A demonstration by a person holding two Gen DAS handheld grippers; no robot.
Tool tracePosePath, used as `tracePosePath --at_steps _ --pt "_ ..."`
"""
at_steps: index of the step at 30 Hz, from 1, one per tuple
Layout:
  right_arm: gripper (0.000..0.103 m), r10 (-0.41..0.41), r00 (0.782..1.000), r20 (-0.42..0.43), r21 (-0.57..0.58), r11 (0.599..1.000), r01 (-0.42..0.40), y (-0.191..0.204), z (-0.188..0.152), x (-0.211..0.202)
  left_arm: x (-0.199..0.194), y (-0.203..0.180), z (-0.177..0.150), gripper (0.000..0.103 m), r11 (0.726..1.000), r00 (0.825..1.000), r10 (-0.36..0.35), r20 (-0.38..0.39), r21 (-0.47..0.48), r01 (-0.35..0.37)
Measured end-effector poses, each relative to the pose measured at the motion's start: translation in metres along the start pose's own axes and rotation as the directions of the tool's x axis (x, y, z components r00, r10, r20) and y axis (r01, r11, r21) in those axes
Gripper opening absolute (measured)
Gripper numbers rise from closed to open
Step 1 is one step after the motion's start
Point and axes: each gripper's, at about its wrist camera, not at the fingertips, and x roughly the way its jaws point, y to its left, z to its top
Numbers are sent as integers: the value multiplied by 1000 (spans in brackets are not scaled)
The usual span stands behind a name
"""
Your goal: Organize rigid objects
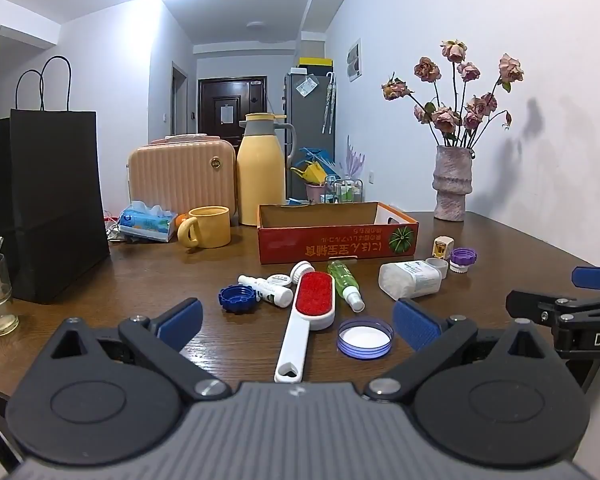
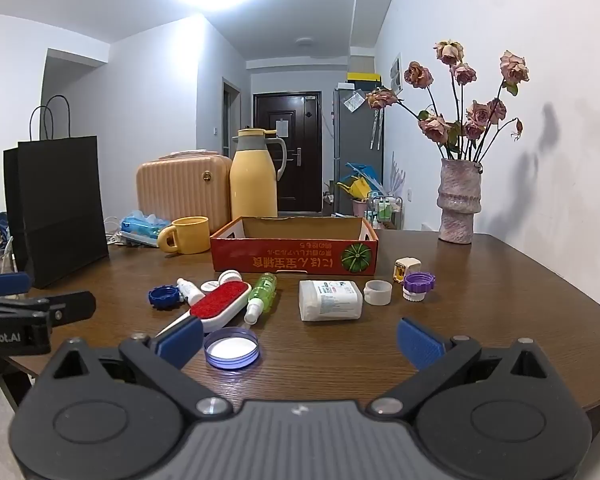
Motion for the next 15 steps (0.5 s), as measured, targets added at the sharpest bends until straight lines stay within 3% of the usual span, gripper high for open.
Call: tracePosePath --at_steps 15 --pt "103 3 1000 -1 -1 1000 -3 3 -1 2 1 1 -1 103 1000 1000 -1 0 -1 1"
